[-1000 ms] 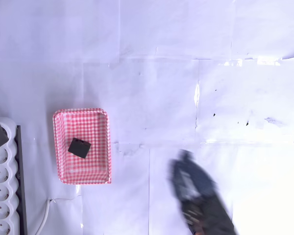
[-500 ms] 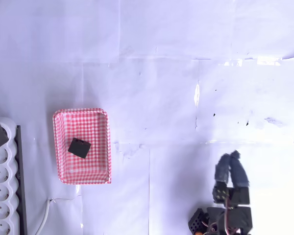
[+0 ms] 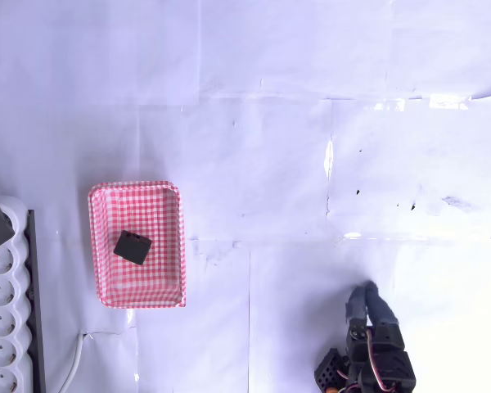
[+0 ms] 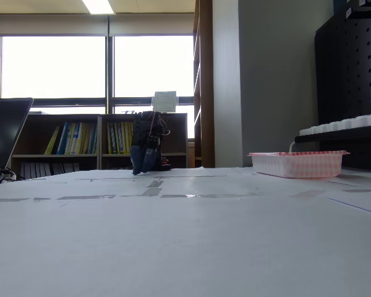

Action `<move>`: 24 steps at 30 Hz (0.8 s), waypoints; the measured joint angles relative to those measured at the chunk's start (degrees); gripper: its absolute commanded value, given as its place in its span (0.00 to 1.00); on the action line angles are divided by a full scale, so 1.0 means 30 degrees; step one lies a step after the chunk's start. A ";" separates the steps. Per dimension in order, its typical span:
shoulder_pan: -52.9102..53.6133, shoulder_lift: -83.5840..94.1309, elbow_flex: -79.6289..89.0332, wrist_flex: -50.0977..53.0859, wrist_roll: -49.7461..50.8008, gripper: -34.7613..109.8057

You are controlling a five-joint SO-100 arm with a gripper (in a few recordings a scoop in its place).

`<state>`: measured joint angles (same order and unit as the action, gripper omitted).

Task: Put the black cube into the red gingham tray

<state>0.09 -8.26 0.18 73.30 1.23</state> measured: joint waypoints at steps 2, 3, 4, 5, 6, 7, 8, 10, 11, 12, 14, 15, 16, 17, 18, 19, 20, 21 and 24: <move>0.0000 -0.0176 0.0000 0.0322 -0.0352 0.24; 0.0000 -0.0205 0.0000 0.0352 -0.0352 0.24; 0.0000 -0.0264 0.0000 0.0352 -0.0381 0.24; 0.0000 -0.0293 0.0000 0.0352 -0.0381 0.24; 0.0000 -0.0322 0.0000 0.0352 -0.0381 0.24; 0.0000 -0.0381 0.0000 0.0352 -0.0381 0.24; 0.0000 -0.0381 0.0000 0.0352 -0.0381 0.24; 0.0000 -0.0381 0.0000 0.0410 -0.0381 0.24; 0.0000 -0.0381 0.0000 0.0410 -0.0381 0.24; 0.0000 -0.0381 0.0000 0.0410 -0.0381 0.24; 0.0000 -0.0381 0.0000 0.0410 -0.0381 0.24; 0.0000 -0.0381 0.0000 0.0410 -0.0381 0.24; 0.0000 -0.0381 0.0000 0.0410 -0.0381 0.24; 0.0000 -0.0381 0.0000 0.0410 -0.0381 0.24; 0.0000 -0.0381 0.0000 0.0410 -0.0381 0.24; 0.0000 -0.0381 0.0000 0.0410 -0.0381 0.24; 0.0000 -0.0381 0.0000 0.0410 -0.0381 0.24; 0.0000 -0.0381 0.0000 0.0410 -0.0381 0.24; 0.0000 -0.0381 0.0000 0.0410 -0.0381 0.24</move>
<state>0.09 -9.40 0.18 74.53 0.09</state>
